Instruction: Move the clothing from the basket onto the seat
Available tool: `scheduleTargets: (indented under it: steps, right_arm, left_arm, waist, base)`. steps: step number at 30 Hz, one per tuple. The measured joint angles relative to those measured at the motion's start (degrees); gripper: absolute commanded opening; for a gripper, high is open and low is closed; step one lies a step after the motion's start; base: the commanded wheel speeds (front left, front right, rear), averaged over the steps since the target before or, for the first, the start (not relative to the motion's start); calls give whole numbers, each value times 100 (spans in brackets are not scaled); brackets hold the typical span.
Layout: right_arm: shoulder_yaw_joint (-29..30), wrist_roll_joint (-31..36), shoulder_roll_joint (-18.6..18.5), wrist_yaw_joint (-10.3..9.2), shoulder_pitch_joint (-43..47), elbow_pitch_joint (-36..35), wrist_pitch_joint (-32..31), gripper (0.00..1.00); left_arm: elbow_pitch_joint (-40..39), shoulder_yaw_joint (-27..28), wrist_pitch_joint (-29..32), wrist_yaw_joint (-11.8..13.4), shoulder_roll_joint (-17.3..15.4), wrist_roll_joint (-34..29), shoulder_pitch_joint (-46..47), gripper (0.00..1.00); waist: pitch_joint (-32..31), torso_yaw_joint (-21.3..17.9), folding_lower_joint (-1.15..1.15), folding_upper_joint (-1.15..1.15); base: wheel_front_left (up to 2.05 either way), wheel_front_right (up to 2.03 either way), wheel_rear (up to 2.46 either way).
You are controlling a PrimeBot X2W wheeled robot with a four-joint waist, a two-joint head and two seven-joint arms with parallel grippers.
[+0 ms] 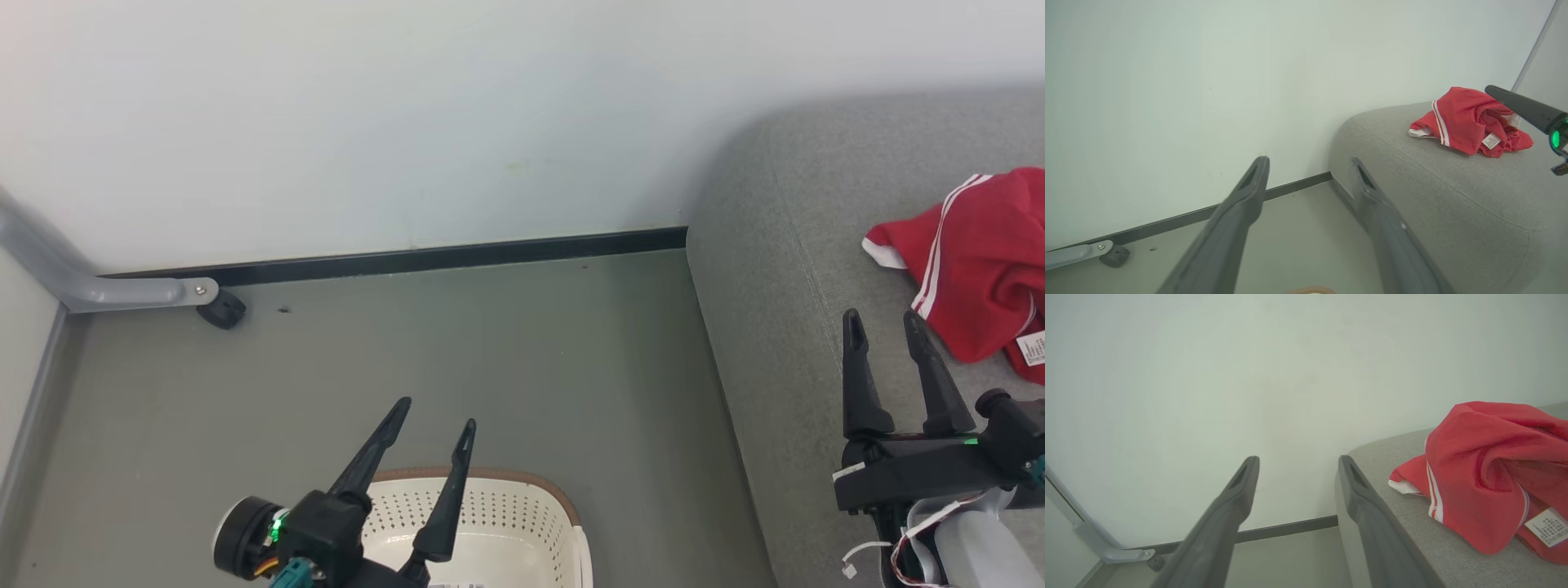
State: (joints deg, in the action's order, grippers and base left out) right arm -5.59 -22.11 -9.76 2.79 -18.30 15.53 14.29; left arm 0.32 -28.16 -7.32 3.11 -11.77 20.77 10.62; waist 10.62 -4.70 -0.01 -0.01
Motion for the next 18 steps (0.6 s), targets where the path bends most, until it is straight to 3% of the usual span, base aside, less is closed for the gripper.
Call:
scheduleTargets:
  steps: [18]
  right_arm:
    - [-259, 247, -1, -134, 1060, -491, -9, 100]
  left_arm:
    - [255, 844, -247, 296, -51, 220, -604, 100]
  waist:
    - [-515, 165, 0, 0]
  base:
    - [0, 0, 0]
